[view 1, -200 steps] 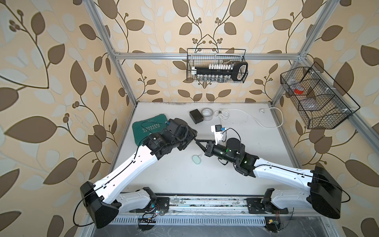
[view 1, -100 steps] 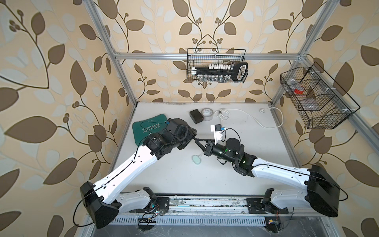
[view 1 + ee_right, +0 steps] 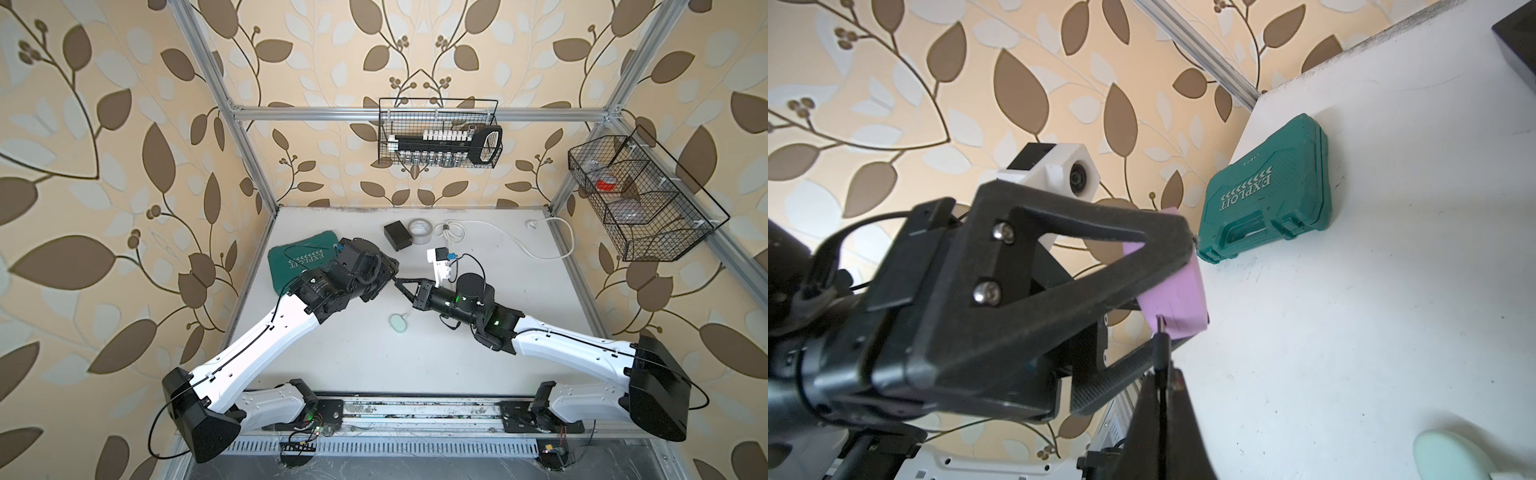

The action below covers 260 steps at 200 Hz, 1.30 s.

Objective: Charge the bluetooth headset
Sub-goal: Insert the charging cable into the bluetooth headset.

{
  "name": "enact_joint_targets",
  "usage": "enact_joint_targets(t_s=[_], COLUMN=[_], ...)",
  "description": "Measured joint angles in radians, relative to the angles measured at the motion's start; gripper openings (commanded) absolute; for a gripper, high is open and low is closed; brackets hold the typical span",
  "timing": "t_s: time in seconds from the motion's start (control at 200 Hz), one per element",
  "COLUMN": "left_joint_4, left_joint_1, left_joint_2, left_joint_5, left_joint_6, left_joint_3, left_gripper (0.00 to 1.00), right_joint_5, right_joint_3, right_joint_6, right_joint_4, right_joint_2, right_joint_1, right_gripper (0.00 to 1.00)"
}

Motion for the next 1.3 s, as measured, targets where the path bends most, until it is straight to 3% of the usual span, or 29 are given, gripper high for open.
enact_joint_targets(t_s=[0.64, 0.97, 1.3], left_joint_4=[0.033, 0.039, 0.044], left_joint_1=[-0.001, -0.001, -0.001], left_joint_2=[0.012, 0.019, 0.02], left_joint_5=[0.009, 0.01, 0.012], left_joint_6=[0.0, 0.0, 0.008], left_joint_3=[0.0, 0.0, 0.001], left_gripper=[0.21, 0.21, 0.2], right_joint_5=[0.047, 0.055, 0.049], right_joint_3=[0.0, 0.069, 0.075], right_joint_6=[0.017, 0.035, 0.043], right_joint_4=[-0.018, -0.159, -0.161], right_joint_2=[-0.018, -0.021, -0.021], right_joint_1=[0.002, 0.002, 0.002], right_gripper=[0.02, 0.02, 0.03])
